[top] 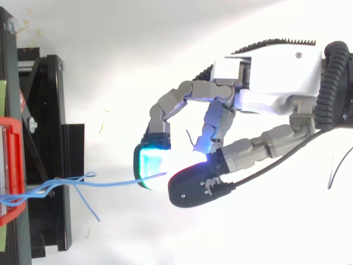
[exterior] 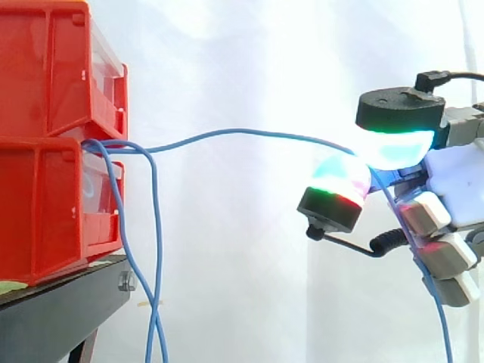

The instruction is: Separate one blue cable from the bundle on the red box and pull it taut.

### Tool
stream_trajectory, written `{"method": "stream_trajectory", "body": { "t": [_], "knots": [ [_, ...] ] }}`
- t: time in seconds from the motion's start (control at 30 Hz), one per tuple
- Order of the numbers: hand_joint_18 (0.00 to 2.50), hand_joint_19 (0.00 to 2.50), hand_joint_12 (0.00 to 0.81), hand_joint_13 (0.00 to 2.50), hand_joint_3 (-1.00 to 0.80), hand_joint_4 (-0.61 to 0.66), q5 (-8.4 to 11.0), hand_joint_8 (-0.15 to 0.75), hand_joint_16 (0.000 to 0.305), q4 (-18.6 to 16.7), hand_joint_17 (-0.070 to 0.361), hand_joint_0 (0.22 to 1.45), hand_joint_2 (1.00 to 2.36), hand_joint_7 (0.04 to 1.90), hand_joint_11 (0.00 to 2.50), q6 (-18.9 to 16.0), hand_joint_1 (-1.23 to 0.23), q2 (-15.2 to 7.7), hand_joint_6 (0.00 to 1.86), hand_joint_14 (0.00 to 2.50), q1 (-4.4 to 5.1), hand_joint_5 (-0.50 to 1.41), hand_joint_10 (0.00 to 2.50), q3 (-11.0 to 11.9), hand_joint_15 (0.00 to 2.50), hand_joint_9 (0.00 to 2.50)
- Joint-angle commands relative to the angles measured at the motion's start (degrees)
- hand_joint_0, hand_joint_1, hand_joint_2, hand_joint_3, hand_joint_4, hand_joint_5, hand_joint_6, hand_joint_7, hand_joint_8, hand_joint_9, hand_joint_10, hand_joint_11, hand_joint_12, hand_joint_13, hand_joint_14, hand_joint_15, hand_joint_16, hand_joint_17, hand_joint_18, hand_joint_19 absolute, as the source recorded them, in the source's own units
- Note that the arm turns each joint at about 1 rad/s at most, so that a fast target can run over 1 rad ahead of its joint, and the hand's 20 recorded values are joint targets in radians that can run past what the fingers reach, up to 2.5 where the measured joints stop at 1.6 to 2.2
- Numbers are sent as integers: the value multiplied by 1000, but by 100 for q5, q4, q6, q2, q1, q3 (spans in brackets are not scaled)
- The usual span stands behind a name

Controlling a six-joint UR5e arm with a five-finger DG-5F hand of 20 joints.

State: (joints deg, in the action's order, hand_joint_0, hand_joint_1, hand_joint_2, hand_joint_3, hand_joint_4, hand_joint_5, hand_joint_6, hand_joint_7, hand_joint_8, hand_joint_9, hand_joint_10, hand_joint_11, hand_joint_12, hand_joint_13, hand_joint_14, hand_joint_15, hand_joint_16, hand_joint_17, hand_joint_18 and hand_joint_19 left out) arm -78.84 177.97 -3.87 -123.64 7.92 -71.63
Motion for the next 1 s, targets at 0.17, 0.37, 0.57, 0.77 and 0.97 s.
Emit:
{"method": "stream_trajectory", "body": {
  "t": [0.17, 0.37, 0.57, 0.77, 0.97],
  "knots": [
    [1058, 543, 523, 1138, -12, -134, 0, 321, 80, -17, 180, 515, 1251, 979, 288, 0, -811, -2, 873, 20, -1, 14, 13, 0, 593, 1308],
    [1058, 544, 526, 1141, -20, -134, 0, 324, 80, -26, 181, 507, 1291, 972, 282, 0, -810, -2, 873, 19, -1, 15, 11, 0, 587, 1310],
    [1059, 544, 524, 1143, -19, -137, 0, 326, 80, -26, 180, 507, 1292, 974, 290, 0, -810, -2, 872, 20, -1, 16, 11, 0, 590, 1315],
    [1060, 537, 525, 1143, -22, -133, 9, 320, 80, -17, 181, 506, 1296, 980, 285, 0, -810, -2, 872, 18, -1, 15, 11, 0, 596, 1317],
    [1062, 544, 526, 1143, -21, -133, 0, 323, 80, -17, 180, 507, 1294, 982, 284, 0, -810, -2, 872, 19, -1, 15, 11, 0, 589, 1314]
  ]
}}
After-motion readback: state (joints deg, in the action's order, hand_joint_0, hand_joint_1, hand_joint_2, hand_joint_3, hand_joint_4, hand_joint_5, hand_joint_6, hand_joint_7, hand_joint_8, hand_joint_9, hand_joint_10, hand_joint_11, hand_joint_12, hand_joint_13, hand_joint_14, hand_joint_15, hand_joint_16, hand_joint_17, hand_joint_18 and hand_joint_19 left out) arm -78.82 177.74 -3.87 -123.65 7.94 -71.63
